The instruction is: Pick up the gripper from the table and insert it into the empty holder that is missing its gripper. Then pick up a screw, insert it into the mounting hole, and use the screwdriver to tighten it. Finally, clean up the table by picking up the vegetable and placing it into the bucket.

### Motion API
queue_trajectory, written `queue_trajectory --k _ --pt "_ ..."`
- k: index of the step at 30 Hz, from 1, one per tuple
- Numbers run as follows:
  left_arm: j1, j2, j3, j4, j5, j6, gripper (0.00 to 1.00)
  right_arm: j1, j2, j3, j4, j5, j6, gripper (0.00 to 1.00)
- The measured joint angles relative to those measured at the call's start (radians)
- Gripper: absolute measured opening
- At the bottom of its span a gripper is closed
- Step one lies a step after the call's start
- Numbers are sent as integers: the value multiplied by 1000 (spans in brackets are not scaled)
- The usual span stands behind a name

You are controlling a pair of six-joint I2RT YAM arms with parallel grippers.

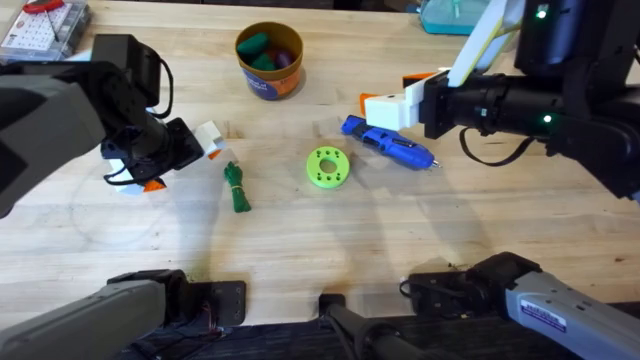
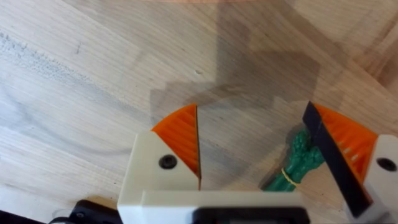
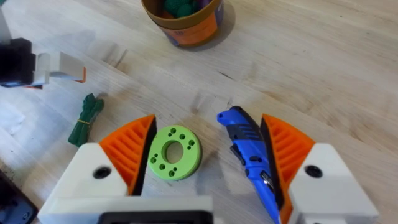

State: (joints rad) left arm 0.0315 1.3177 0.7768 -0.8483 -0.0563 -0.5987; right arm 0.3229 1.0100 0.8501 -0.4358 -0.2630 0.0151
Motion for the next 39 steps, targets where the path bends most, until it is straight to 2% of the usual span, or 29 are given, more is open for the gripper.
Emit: queue_trajectory --k 4,9,15,19,27,30,35,39 --pt "0 30 -2 -10 23 12 986 0 0 -1 -12 0 0 973" --pt "3 23 27 -44 124 76 986 0 0 -1 5 0 0 973" --pt "-17 -72 56 -118 167 99 986 0 0 -1 6 0 0 973" --pt "-82 -116 56 -137 145 91 986 0 0 -1 5 0 0 973" --pt "-346 -119 42 -68 19 42 989 0 0 -1 0 0 0 973" --pt "-412 -98 33 -56 0 35 988 0 0 -1 0 0 0 973" --pt "-427 -30 24 -54 -1 -8 986 0 0 -1 -2 0 0 973" --pt "-427 21 21 -44 0 -90 986 0 0 -1 -2 0 0 973"
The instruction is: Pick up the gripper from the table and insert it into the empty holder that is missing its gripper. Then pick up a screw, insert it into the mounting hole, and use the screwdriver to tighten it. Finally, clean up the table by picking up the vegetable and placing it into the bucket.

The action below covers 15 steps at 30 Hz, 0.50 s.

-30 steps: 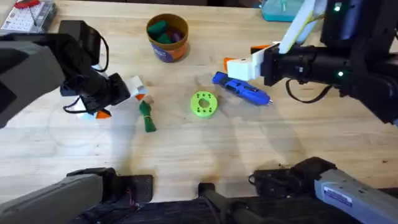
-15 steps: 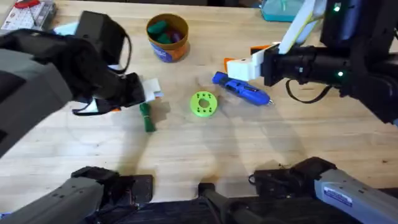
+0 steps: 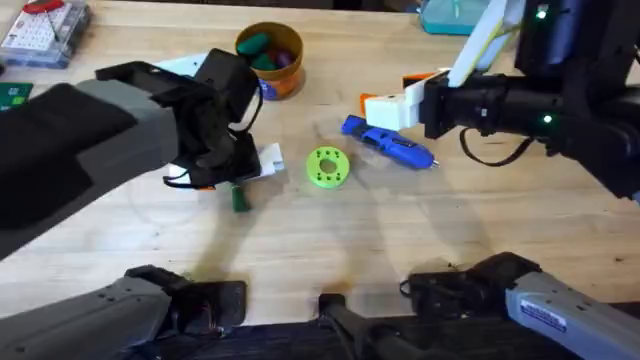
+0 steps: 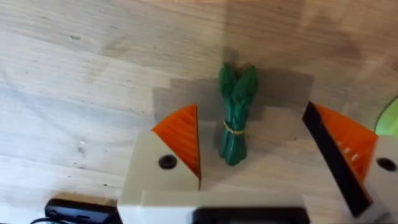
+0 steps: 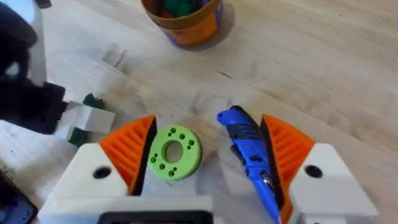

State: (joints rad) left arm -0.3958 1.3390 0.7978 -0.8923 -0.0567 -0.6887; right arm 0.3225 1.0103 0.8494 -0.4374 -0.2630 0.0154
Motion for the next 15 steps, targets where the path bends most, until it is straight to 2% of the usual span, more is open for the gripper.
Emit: queue_trajectory --k 4,6,10,13,14,15 --pt "0 73 -9 17 0 -68 970 0 0 0 0 0 0 973" --pt "0 91 -10 22 12 -90 874 0 0 0 0 0 0 973" --pt "0 91 -10 25 18 -119 540 0 0 0 0 0 0 973" --pt "0 91 -8 22 16 -123 94 0 0 0 0 0 0 973" --pt "0 91 -7 19 15 -123 32 0 0 0 -1 0 0 973" --pt "0 91 -6 15 15 -124 18 0 0 0 -1 0 0 973"
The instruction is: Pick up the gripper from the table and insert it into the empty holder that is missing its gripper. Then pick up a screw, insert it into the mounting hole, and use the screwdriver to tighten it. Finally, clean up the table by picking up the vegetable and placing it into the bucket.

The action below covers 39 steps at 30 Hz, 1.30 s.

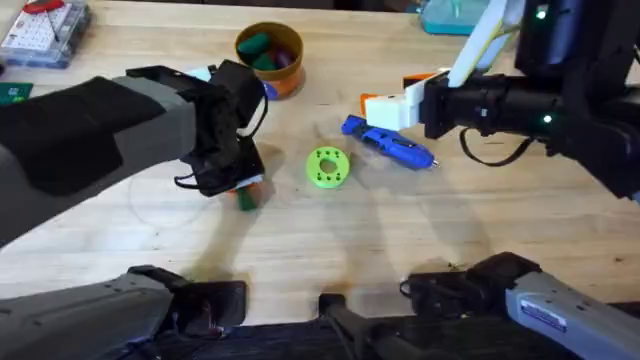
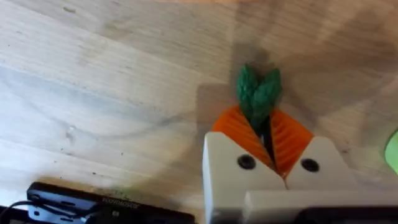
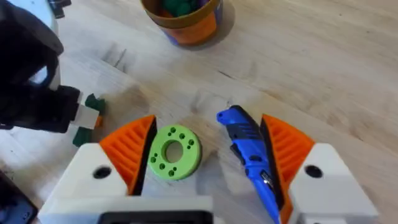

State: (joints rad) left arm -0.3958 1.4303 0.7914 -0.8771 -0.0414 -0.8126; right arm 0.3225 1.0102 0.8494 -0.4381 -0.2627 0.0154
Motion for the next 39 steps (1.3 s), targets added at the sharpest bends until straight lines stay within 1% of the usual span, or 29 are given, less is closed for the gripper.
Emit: queue_trajectory --k 3,6,9,11,13,16,20,23,26,32,33,34,36,38,39 --pt "0 0 6 -24 0 -1 20 0 0 0 0 0 0 973" --pt "0 2 39 -48 0 -3 20 0 0 0 0 0 0 973" --pt "0 3 113 -47 -1 1 20 0 0 0 0 0 0 973" --pt "0 3 181 -15 -4 12 20 0 0 0 0 0 0 973" --pt "0 3 254 46 -15 29 20 0 0 0 0 0 0 973" --pt "0 3 330 190 -53 52 19 0 0 0 0 0 0 973" --pt "0 7 348 406 -130 65 19 0 0 0 0 0 0 973" --pt "0 30 350 517 -193 69 19 0 0 0 0 0 0 973" --pt "0 85 351 591 -243 72 19 0 0 0 0 0 0 973" --pt "0 207 351 684 -308 73 19 0 0 0 0 0 0 973" --pt "0 220 351 692 -314 73 35 0 0 0 0 0 0 973" --pt "0 232 351 700 -321 73 76 0 0 0 -1 0 0 973" --pt "1 245 351 712 -327 79 197 0 0 0 0 0 0 973" --pt "1 251 351 722 -332 80 469 0 0 0 -1 0 0 973" --pt "1 252 351 728 -335 81 575 0 0 0 0 0 0 973"
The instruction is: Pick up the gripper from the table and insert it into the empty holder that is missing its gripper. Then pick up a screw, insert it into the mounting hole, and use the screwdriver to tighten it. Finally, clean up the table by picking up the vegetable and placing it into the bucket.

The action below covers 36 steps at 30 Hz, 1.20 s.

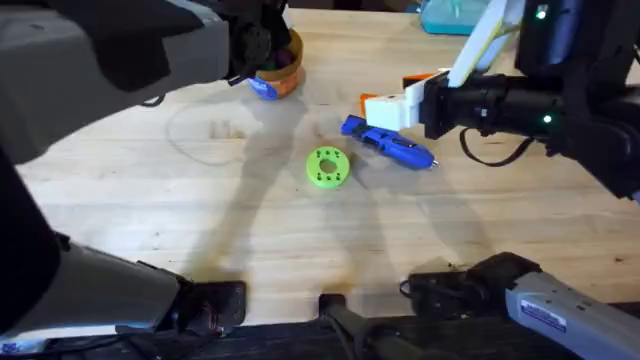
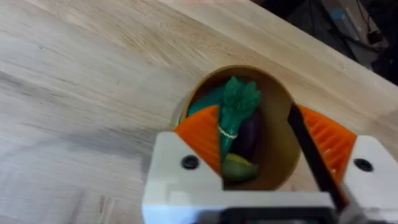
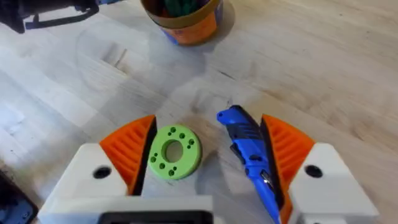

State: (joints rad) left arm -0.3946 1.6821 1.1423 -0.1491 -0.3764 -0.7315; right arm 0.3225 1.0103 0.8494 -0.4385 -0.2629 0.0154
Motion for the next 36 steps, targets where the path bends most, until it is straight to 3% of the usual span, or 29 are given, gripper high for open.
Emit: queue_trajectory --k 2,5,7,11,14,21,30,33,36 --pt "0 -1 0 16 -7 -3 785 0 0 0 0 0 0 973" --pt "1 -4 0 27 -12 -2 917 0 0 0 -3 0 0 973" --pt "1 -13 0 26 -13 -2 947 0 0 0 -4 -1 0 973" --pt "1 -62 0 3 -12 18 982 0 0 0 1 -4 8 973" --pt "1 -135 1 -71 -10 82 986 0 0 0 18 -5 11 973" --pt "1 -383 7 -430 -6 215 986 0 -2 0 22 -6 15 973" --pt "1 -634 7 -856 93 255 986 0 -28 0 27 -7 52 973" --pt "1 -680 7 -933 121 258 986 0 -29 0 27 -8 57 973" --pt "1 -685 7 -941 123 259 986 0 -29 0 26 -8 57 973"
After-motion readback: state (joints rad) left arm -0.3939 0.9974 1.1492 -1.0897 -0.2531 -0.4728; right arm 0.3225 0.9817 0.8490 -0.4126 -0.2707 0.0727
